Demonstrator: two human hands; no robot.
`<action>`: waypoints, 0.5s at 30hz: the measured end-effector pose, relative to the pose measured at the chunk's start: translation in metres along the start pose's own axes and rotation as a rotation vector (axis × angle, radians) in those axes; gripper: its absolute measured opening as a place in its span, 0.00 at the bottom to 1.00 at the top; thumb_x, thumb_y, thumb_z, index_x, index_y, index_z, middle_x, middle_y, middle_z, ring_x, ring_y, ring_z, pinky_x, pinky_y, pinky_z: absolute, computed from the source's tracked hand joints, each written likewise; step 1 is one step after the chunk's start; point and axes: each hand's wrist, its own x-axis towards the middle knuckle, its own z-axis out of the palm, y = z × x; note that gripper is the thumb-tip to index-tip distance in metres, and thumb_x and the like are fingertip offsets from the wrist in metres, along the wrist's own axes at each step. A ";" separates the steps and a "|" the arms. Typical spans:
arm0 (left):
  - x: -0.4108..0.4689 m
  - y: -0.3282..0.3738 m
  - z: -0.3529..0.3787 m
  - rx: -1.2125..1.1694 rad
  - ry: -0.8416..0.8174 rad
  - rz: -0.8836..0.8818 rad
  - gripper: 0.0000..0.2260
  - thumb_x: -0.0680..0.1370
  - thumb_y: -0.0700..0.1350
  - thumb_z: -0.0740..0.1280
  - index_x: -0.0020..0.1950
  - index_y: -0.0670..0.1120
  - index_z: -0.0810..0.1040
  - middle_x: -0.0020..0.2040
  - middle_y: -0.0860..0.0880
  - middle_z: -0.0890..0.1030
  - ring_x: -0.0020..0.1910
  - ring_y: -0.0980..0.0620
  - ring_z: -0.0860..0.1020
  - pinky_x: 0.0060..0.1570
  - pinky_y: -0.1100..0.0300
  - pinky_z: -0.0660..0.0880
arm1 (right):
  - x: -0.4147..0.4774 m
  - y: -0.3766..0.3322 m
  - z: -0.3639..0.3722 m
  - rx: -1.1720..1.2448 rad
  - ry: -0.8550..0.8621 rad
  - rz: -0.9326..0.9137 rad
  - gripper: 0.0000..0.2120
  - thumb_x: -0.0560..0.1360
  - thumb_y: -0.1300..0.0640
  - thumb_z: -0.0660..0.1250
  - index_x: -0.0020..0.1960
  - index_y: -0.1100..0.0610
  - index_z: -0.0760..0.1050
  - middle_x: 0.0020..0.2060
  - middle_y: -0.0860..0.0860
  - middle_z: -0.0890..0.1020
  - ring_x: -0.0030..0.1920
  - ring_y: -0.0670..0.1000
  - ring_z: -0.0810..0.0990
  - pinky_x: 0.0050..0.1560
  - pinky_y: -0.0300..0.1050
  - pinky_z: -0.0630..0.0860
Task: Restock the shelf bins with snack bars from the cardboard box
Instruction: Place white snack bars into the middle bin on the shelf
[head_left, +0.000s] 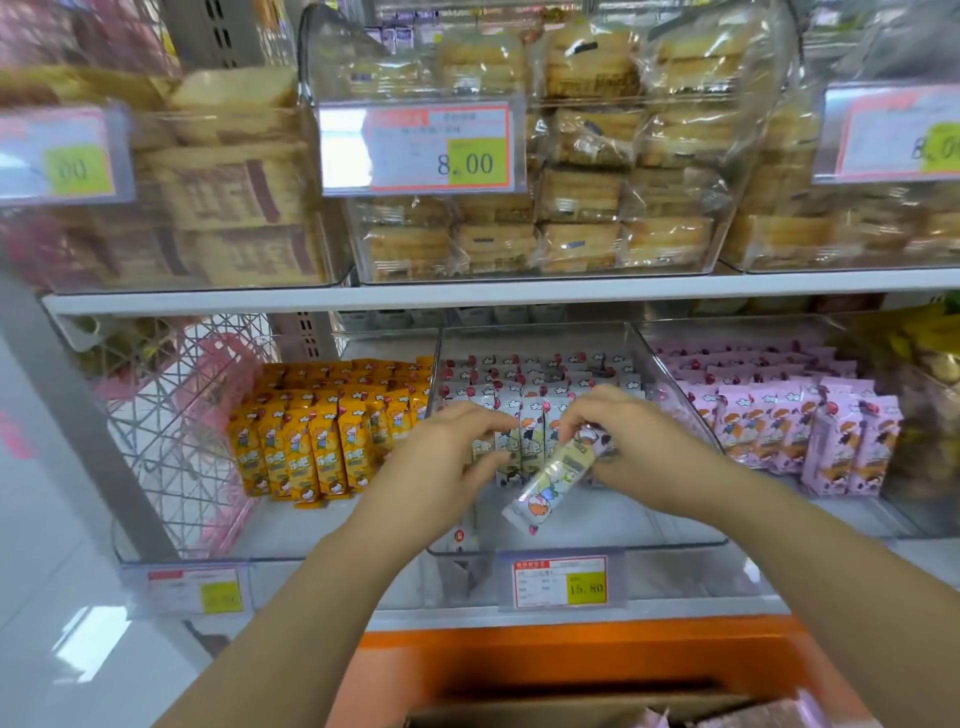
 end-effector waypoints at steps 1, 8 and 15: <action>0.001 0.007 0.000 -0.051 -0.036 -0.014 0.17 0.78 0.48 0.67 0.66 0.53 0.74 0.59 0.56 0.75 0.57 0.61 0.72 0.61 0.63 0.71 | -0.005 -0.004 -0.008 0.024 0.011 -0.027 0.22 0.70 0.68 0.69 0.41 0.39 0.71 0.48 0.38 0.70 0.48 0.40 0.73 0.45 0.35 0.71; 0.013 0.041 0.011 -0.665 -0.240 -0.334 0.13 0.76 0.46 0.69 0.61 0.51 0.75 0.55 0.51 0.81 0.46 0.53 0.82 0.45 0.62 0.80 | -0.038 -0.003 -0.028 0.076 0.271 -0.054 0.21 0.69 0.67 0.71 0.44 0.41 0.69 0.47 0.35 0.70 0.48 0.39 0.71 0.45 0.32 0.70; 0.041 0.049 0.037 -0.576 -0.001 -0.413 0.12 0.75 0.45 0.71 0.55 0.52 0.73 0.55 0.53 0.78 0.45 0.54 0.82 0.50 0.52 0.80 | -0.069 0.045 -0.041 0.258 0.374 0.208 0.19 0.72 0.53 0.72 0.62 0.47 0.73 0.53 0.40 0.75 0.55 0.42 0.72 0.56 0.38 0.69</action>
